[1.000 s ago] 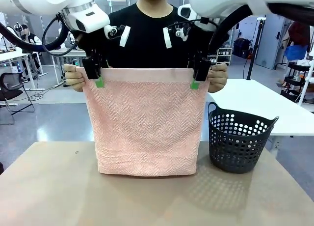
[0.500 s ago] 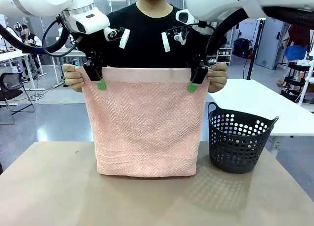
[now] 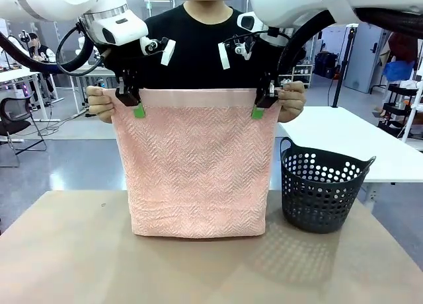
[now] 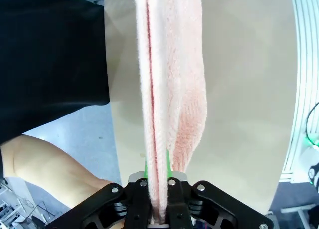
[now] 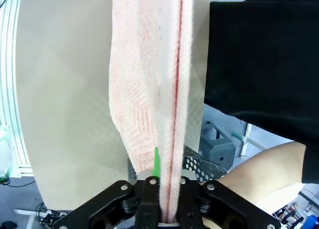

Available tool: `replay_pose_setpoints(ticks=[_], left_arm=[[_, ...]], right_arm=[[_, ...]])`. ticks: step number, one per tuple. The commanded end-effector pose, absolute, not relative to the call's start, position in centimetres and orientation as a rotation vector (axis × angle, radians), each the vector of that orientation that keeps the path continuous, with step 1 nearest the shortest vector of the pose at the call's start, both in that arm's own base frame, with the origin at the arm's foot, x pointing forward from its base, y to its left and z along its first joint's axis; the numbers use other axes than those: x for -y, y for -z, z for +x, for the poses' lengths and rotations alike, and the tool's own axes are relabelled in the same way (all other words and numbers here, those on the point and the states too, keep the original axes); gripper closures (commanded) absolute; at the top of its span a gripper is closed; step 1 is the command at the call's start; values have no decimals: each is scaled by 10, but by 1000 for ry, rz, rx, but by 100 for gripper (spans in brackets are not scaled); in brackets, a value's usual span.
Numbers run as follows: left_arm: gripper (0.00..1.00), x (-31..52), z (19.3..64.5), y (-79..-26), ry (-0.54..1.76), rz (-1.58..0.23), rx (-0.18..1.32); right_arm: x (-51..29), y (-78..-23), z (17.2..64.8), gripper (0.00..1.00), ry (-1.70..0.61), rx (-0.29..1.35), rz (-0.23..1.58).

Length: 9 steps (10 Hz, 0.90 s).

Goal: Fold the towel.
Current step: Release the end of the 100 cm Hotel Towel you were holding and grab the top end of the folded side.

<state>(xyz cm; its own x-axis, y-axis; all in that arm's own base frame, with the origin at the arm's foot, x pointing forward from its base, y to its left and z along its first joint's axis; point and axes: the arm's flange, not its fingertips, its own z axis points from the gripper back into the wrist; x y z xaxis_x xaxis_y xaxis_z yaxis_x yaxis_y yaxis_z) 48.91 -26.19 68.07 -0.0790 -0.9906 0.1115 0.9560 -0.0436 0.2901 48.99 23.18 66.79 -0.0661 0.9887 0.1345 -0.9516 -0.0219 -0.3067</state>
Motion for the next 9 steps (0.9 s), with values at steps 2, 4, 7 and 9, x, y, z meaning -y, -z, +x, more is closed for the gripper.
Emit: replay_pose_setpoints(ticks=[2, 4, 7, 9], left_arm=[[100, 253, 485, -682, 1606, 105, 344], [100, 244, 480, -677, 1563, 77, 384], [100, 259, 489, -683, 1607, 125, 335], [100, 259, 489, -683, 1607, 125, 335]], right_arm=[[-227, -668, 487, 100, -1605, 374, -118], [-221, -665, 488, 100, -1584, 368, -77], [-232, -669, 489, 100, -1597, 363, -125], [-232, -669, 489, 100, -1597, 363, -125]])
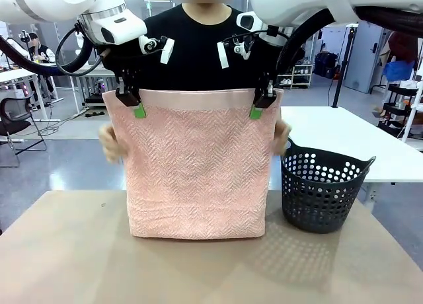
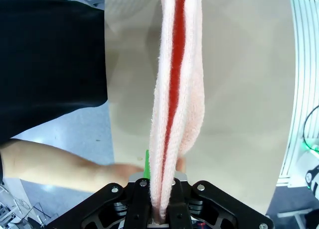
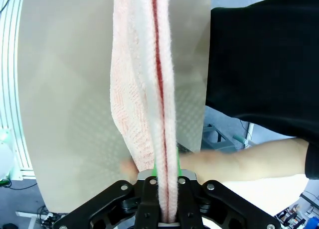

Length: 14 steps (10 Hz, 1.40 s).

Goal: Fold the towel.
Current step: Release the end of the 100 cm Hotel Towel you were holding.

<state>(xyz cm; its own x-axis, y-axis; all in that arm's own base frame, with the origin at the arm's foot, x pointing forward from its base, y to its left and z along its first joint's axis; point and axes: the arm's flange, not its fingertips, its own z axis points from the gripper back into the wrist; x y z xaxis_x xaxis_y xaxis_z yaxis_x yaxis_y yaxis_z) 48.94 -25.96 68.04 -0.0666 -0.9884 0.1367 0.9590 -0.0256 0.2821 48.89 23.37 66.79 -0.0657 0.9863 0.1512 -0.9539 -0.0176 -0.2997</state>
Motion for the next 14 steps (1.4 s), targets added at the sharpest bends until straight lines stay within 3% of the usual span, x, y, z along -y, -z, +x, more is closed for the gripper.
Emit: replay_pose_setpoints(ticks=[1, 14], left_arm=[[100, 259, 489, -683, 1607, 125, 335], [100, 259, 489, -683, 1607, 125, 335]], right_arm=[[-232, -669, 489, 100, -1597, 363, -125], [-232, -669, 489, 100, -1597, 363, -125]])
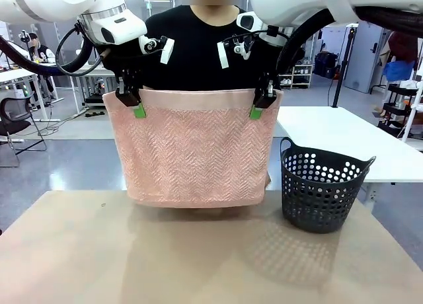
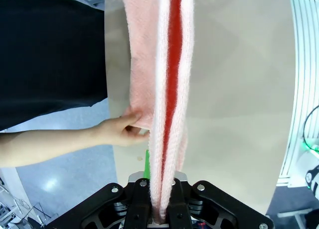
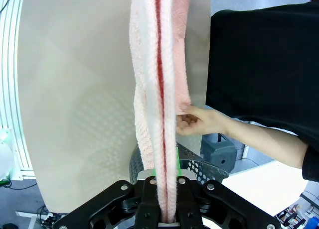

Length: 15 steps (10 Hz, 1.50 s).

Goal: Fold the towel.
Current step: Release the end of the 100 cm Hotel Towel you were holding.

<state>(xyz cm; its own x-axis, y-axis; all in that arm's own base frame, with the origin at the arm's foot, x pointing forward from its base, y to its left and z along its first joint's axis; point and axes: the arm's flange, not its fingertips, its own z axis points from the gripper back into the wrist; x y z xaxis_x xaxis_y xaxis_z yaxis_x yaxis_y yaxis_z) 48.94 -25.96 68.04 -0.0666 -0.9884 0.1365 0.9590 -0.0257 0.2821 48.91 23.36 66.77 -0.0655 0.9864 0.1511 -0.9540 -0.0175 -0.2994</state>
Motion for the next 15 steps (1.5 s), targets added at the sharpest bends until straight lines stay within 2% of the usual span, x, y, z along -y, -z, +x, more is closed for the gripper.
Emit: replay_pose_setpoints(ticks=[1, 15], left_arm=[[100, 259, 489, -683, 1607, 125, 335], [100, 259, 489, -683, 1607, 125, 335]], right_arm=[[-232, -669, 489, 100, -1597, 363, -125], [-232, -669, 489, 100, -1597, 363, -125]])
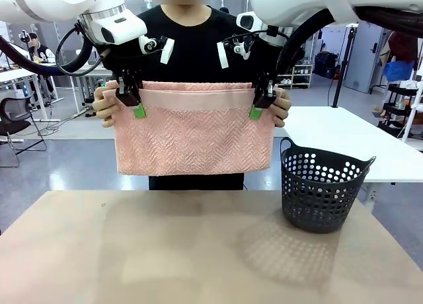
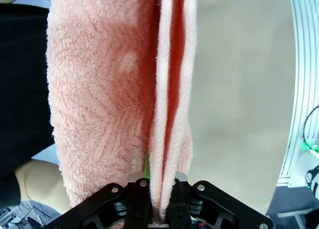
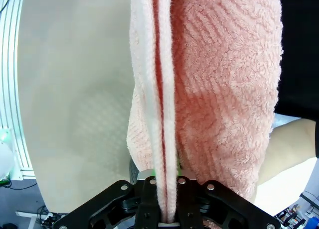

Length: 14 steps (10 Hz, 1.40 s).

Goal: Fold the towel.
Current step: Release the end of the 100 cm Hotel Towel you were holding.

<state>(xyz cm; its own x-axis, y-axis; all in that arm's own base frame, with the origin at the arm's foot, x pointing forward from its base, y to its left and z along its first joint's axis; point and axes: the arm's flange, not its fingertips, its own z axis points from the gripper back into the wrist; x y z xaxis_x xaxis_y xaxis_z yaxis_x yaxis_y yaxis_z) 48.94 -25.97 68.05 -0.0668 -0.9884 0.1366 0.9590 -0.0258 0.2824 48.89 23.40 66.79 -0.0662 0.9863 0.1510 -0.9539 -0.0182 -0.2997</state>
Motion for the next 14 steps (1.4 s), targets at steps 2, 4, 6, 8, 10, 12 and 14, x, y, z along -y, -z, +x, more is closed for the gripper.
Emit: replay_pose_setpoints(ticks=[2, 4, 6, 8, 10, 12, 14], left_arm=[[100, 259, 489, -683, 1607, 125, 335], [100, 259, 489, -683, 1607, 125, 335], [96, 260, 489, -681, 1603, 109, 339], [59, 259, 489, -682, 1592, 121, 353], [56, 260, 480, -693, 1532, 111, 341], [19, 260, 455, -733, 1415, 179, 375], [0, 245, 432, -770, 1279, 138, 468]], right_arm=[[-232, -669, 489, 100, -1597, 363, -125], [-232, -669, 489, 100, -1597, 363, -125], [-234, -668, 489, 96, -1597, 365, -112], [-232, -668, 488, 68, -1594, 375, -117], [-232, -681, 480, 66, -1578, 373, -144], [-223, -721, 461, 38, -1525, 421, -186], [-206, -759, 435, 11, -1407, 495, -125]])
